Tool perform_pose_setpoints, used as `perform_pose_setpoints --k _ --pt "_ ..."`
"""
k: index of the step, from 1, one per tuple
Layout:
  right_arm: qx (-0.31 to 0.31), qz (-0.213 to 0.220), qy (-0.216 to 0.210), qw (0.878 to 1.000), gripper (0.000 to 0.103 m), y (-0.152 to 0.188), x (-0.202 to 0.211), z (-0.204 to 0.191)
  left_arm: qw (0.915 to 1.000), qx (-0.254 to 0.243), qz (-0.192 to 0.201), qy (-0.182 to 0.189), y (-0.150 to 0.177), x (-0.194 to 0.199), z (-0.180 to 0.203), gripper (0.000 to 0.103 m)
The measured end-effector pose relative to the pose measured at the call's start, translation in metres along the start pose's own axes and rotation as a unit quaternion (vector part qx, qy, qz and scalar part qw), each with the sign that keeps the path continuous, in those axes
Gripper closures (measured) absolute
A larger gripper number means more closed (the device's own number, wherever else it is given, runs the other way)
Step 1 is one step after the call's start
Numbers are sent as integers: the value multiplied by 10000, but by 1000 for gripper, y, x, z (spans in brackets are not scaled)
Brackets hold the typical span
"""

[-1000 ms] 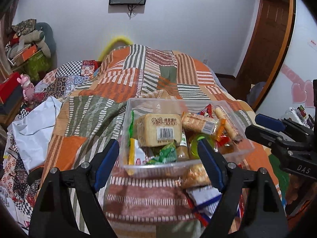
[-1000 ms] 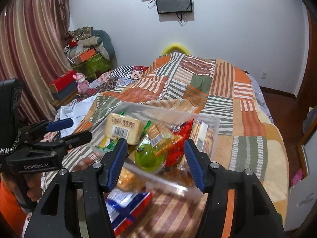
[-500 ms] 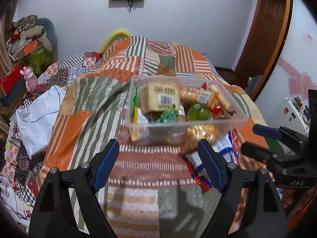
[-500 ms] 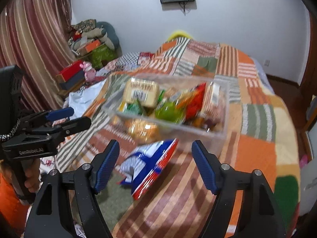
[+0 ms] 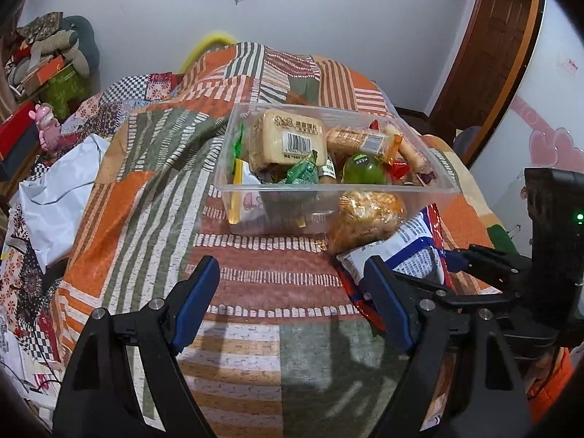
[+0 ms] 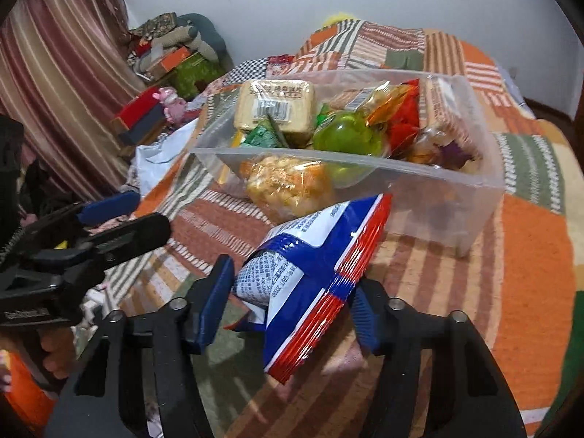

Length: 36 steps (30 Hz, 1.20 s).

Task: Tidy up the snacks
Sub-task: 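Grasp the puffed-snack bag with the left gripper while the right grasps the blue-and-white chip bag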

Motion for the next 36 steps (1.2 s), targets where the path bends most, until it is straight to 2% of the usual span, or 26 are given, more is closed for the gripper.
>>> perform_pose_setpoints --k 2,13,15,20,26,27,28,29,31,36 --pt "21 73 29 10000 57 2 4 -1 10000 12 -34 45 0 -3 4 21" --pt "-174 459 562 9972 60 14 40 42 9995 -38 -234 228 -6 -36 30 21" --pt "-275 517 590 9965 64 15 46 50 9993 -48 -276 260 -7 -44 36 21" --pt "-447 610 607 9953 65 18 55 65 9986 32 -426 297 -14 -71 45 21" --pt "-498 640 574 9950 65 20 58 69 9991 139 -382 121 -17 -87 47 22" --pt "-505 638 564 9951 65 19 57 71 9990 163 -385 124 -17 -88 47 23" --pt "-507 638 565 9951 65 19 58 71 9990 189 -382 145 -16 -89 46 30" --pt "-503 644 571 9950 65 19 58 72 9989 201 -384 158 -16 -90 46 40" --pt "-493 657 584 9949 65 17 58 72 9988 201 -417 182 -16 -91 46 55" --pt "-492 721 610 9943 67 13 62 72 9996 -29 -269 90 -13 -82 51 58"
Point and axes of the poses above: each gripper's, at about its wrist camera, not at the fingertips, and x roughly against the way its jaws point, z to its right, y to its underside, the point moved 2 cm from there along -x, roughly the way its jaws point, and after that the axes turned 9 degrees about y, right-handed, at the moved point
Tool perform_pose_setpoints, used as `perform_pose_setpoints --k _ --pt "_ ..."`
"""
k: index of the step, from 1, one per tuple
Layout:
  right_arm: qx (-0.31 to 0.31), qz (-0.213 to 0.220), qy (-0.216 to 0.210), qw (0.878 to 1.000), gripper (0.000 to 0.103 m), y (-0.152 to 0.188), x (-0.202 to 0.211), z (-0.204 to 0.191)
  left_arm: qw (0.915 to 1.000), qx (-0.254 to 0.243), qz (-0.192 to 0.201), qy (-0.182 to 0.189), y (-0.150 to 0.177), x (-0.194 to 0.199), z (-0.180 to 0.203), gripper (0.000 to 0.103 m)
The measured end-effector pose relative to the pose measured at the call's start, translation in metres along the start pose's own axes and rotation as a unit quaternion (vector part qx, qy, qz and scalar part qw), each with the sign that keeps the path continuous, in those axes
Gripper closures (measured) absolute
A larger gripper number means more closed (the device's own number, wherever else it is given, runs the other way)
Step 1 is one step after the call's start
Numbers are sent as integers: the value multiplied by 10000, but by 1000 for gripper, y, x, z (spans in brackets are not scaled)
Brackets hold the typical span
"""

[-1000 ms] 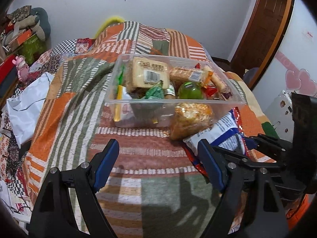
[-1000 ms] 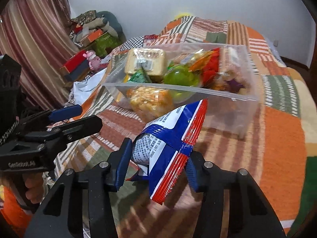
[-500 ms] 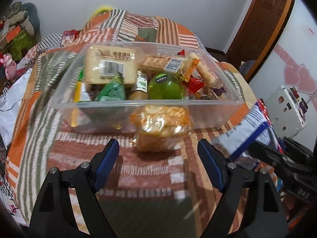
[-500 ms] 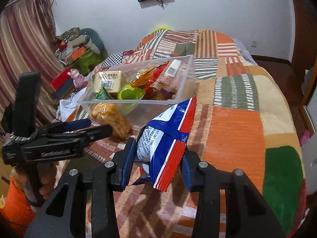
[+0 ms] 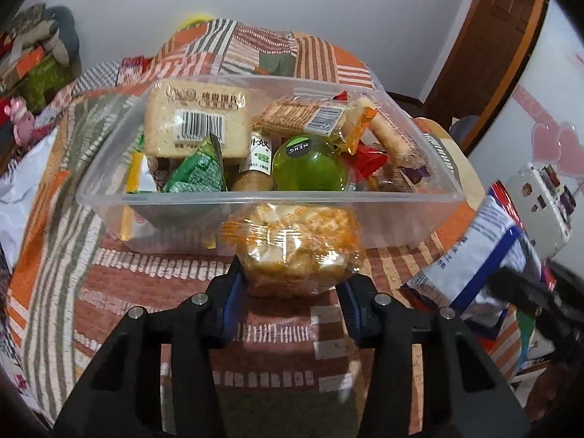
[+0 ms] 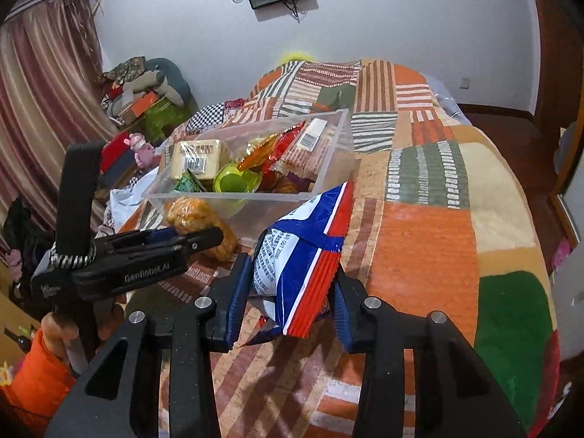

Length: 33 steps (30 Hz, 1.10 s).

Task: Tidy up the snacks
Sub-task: 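Grasp the puffed-snack bag with the left gripper while the right grasps the blue-and-white chip bag, then lower the puffed-snack bag and chip bag into the clear box and open both grippers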

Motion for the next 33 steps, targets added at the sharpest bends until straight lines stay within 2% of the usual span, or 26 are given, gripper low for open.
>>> perform_pose_setpoints --k 4,8,19,33 --pt "29 102 -14 9999 71 -6 5 -2 9997 -192 134 -72 2 12 3 59" --pt "55 198 -49 9998 75 -13 8 -5 9996 -107 272 34 -1 27 -1 59" --pt "168 509 -146 9985 78 -34 15 -16 9969 -68 779 79 -23 68 -8 59" --pt "195 1121 -312 9930 78 -94 16 -31 9948 39 1016 42 -57 70 -28 59"
Point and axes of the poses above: each gripper's, at about its wrist camera, not at the fingertips, and x roughly against the way its jaws point, z to its right, y to its underside, the point moved 2 cm from there along -x, roughly the way its jaws point, and after that the axes turned 9 degrees about y, right-handed, at the moved point
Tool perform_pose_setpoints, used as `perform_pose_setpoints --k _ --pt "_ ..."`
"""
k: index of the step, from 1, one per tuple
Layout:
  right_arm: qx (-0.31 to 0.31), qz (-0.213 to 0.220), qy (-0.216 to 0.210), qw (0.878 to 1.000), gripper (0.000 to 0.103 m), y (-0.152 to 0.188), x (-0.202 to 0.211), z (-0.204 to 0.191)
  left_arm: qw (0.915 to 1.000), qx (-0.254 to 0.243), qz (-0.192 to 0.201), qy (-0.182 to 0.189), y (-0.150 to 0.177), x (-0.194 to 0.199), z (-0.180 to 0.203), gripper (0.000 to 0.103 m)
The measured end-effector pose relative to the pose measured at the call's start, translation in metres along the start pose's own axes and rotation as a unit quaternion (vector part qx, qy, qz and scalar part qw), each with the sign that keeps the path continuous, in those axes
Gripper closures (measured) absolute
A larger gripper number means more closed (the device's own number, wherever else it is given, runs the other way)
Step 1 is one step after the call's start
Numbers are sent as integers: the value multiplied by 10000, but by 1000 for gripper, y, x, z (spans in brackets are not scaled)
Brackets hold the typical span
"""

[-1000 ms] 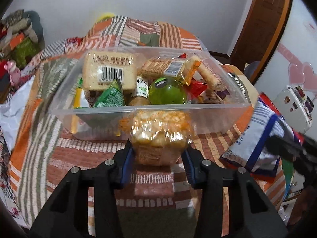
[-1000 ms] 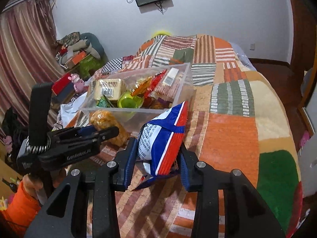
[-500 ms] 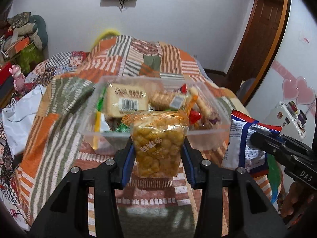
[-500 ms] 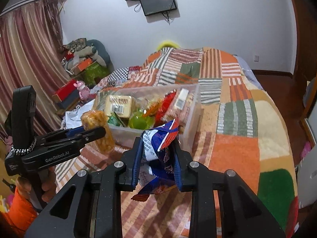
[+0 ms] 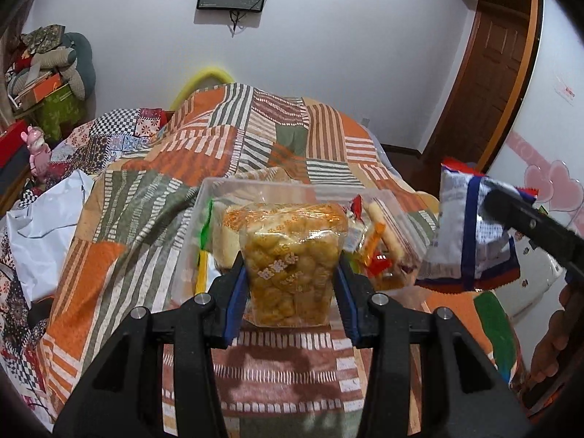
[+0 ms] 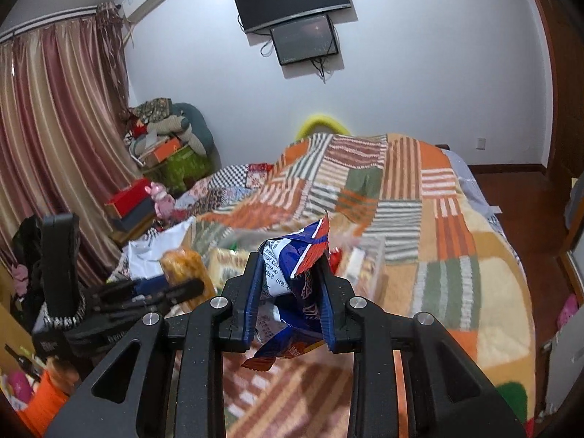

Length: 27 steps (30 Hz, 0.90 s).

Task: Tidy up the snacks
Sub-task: 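Lower the puffed-snack bag and chip bag into the clear box and open both grippers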

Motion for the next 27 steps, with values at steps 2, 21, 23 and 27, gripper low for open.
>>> perform_pose_setpoints --k 2,21,23,27 --pt "9 34 -75 10000 78 -7 -8 -6 10000 25 -7 0 -4 -5 -2 59" --pt "176 -653 -206 9975 78 -4 -107 -35 9994 7 -351 -16 -9 -64 -26 57" --pt "199 -777 -255 9964 78 3 -113 -34 9994 -45 -342 -35 -7 -66 -25 56" --pt "275 -825 -241 9959 76 4 -110 -34 9990 -200 -394 -110 -1 -67 -21 54"
Point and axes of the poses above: each gripper's, at about its wrist camera, not at the fingertips, and x roughly against the way its jaws point, z to its right, y to its underside, the point moved 2 cm from there along -x, roughly the way its jaws point, and after that the axes turned 9 degrees about y, right-handed, at the moved point
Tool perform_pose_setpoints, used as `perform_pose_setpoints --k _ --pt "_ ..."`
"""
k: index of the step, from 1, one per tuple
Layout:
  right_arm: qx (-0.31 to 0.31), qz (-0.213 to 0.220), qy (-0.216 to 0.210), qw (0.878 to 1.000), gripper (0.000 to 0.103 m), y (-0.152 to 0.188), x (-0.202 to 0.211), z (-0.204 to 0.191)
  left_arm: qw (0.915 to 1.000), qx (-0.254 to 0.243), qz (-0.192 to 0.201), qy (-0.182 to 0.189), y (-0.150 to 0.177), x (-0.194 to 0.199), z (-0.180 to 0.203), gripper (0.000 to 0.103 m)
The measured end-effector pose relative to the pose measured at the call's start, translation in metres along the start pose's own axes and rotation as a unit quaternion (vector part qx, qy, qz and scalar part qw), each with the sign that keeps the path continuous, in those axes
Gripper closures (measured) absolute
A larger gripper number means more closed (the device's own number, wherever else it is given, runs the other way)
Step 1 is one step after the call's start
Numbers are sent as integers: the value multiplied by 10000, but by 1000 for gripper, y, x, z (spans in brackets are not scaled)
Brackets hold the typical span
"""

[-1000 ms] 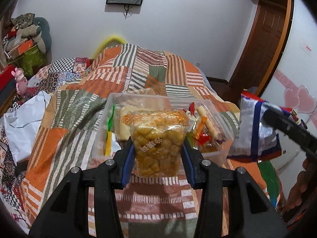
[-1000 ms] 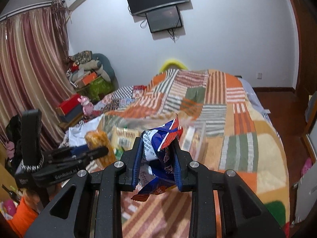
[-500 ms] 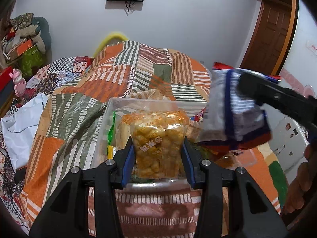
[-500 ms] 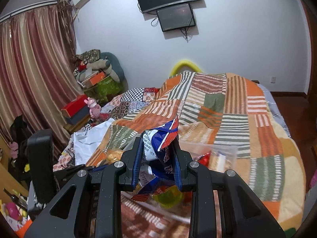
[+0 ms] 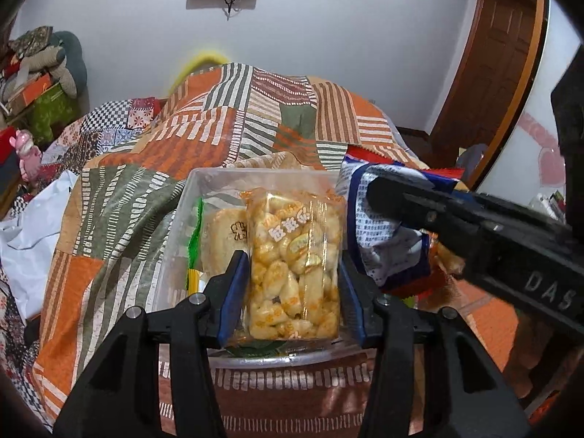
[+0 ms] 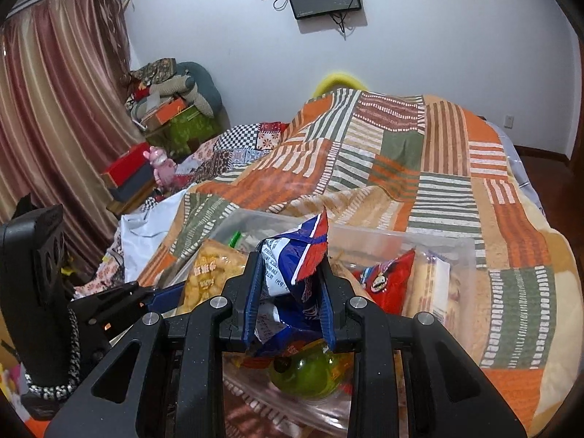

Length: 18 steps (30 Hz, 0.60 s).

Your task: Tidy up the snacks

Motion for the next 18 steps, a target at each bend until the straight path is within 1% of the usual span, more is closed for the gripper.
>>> perform_pose_setpoints --k 3,8,14,18 --pt "-13 -50 15 10000 75 -2 5 2 10000 5 -90 40 3 1 0 49" --pt "-91 20 -8 10000 71 -1 23 8 9998 149 24 101 5 16 0 48" --pt "-22 272 164 9995 70 3 53 15 9994 37 350 7 0 52 10 48" --pt "-31 510 227 9984 70 7 82 19 9974 -76 713 -68 -3 89 22 48"
Point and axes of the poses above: each gripper's, at about its wrist camera, not at the fingertips, and x roughly against the way its jaws point, z to its right, y to its underside, the point moved 2 cm from there along -x, roughly the way its jaws point, and after that the axes turned 9 degrees about y, right-handed, at the moved point
